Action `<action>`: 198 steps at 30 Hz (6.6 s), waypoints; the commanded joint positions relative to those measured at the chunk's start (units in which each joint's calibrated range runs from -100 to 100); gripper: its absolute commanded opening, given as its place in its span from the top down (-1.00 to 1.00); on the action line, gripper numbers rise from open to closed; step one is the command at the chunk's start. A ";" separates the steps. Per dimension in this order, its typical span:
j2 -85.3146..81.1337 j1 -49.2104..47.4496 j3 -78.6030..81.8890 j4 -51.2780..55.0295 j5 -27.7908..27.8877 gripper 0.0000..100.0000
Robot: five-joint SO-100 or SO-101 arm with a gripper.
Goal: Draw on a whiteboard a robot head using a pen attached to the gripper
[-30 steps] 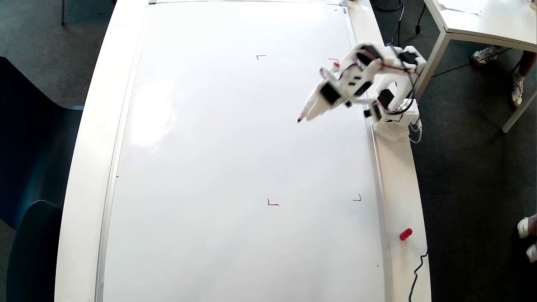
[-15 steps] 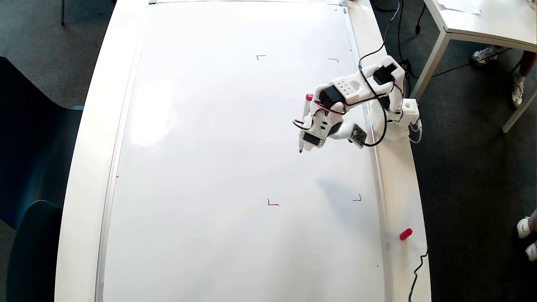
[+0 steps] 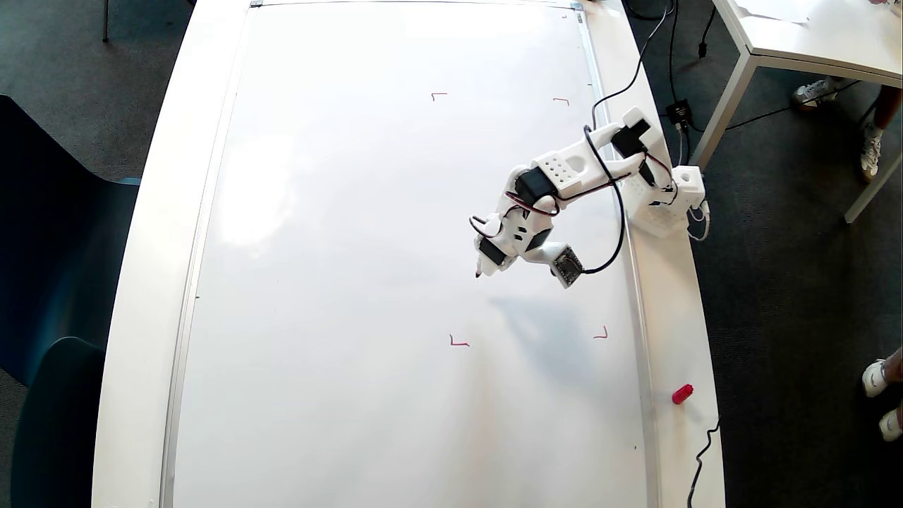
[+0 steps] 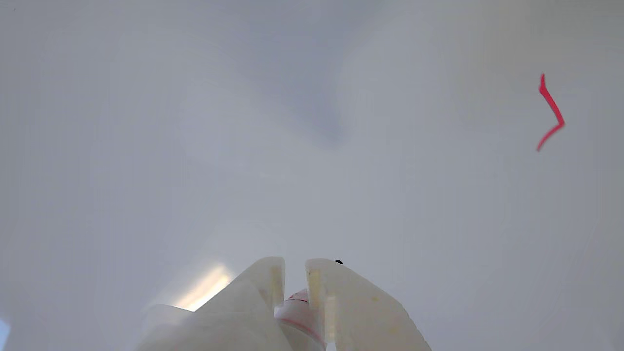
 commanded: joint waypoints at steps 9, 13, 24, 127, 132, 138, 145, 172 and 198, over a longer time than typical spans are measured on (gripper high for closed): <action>5.51 -0.54 -7.35 -1.93 -5.20 0.97; 6.43 -1.06 -7.45 -4.45 -5.14 0.97; 8.61 -2.75 -6.72 -4.88 -5.14 0.97; -32.73 -6.22 51.11 5.02 10.89 0.97; -28.79 -6.80 50.66 4.41 11.11 0.97; -28.03 -6.80 52.20 3.28 11.21 0.97; -28.70 -6.36 59.10 2.07 11.37 0.97; -28.87 23.69 60.46 5.72 27.08 0.98; -28.87 45.64 54.47 4.76 40.97 0.98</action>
